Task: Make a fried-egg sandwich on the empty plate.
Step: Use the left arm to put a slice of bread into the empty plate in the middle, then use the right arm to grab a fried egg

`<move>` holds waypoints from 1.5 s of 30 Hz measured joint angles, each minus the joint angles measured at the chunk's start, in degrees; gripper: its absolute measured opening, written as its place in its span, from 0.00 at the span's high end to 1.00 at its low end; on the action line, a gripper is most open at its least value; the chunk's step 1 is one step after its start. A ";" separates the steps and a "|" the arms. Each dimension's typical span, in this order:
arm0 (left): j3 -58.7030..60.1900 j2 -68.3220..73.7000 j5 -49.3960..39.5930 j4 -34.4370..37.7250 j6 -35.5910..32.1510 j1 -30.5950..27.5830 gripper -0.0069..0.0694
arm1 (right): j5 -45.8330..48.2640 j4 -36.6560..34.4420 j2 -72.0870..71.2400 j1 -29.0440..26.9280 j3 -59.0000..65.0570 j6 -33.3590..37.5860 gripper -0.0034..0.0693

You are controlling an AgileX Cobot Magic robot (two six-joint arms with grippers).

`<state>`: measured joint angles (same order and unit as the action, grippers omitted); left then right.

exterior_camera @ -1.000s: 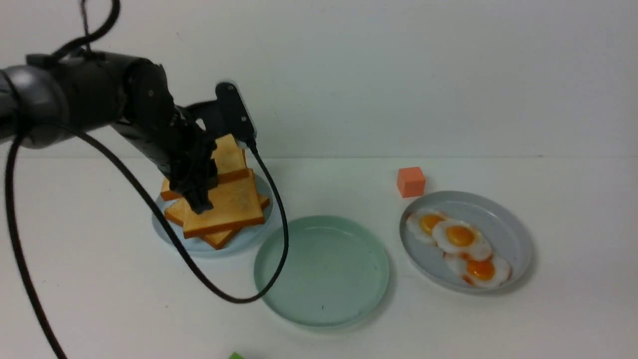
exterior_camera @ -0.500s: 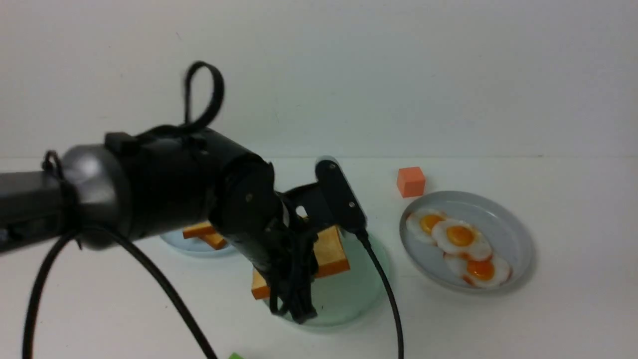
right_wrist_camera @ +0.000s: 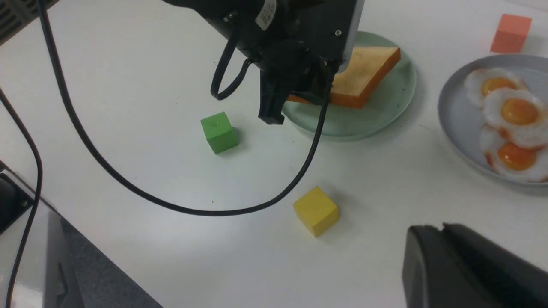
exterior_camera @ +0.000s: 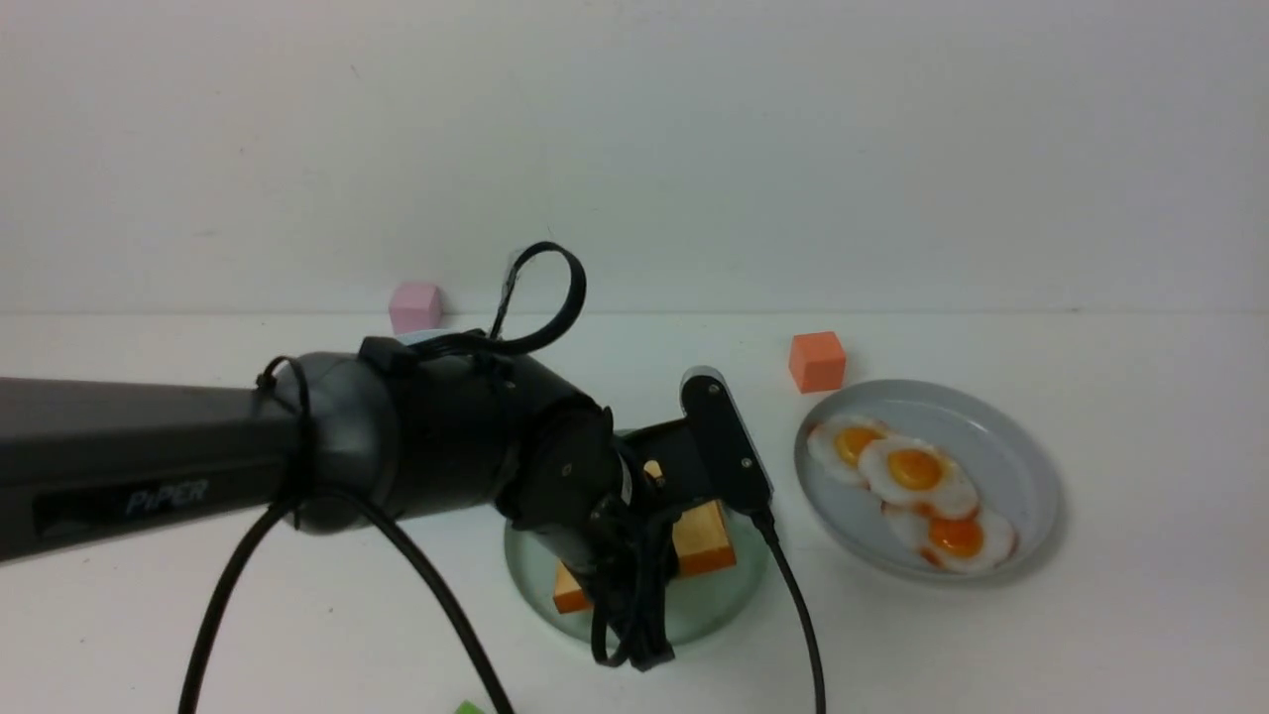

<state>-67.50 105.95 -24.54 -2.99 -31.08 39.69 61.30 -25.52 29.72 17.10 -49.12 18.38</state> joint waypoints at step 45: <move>36.08 -85.31 -10.88 4.86 31.49 0.00 0.93 | -8.88 23.56 72.92 2.05 -28.90 -5.78 0.75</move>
<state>-31.43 20.64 -35.43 1.88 0.41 39.69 52.42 -1.96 102.64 19.15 -78.02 12.61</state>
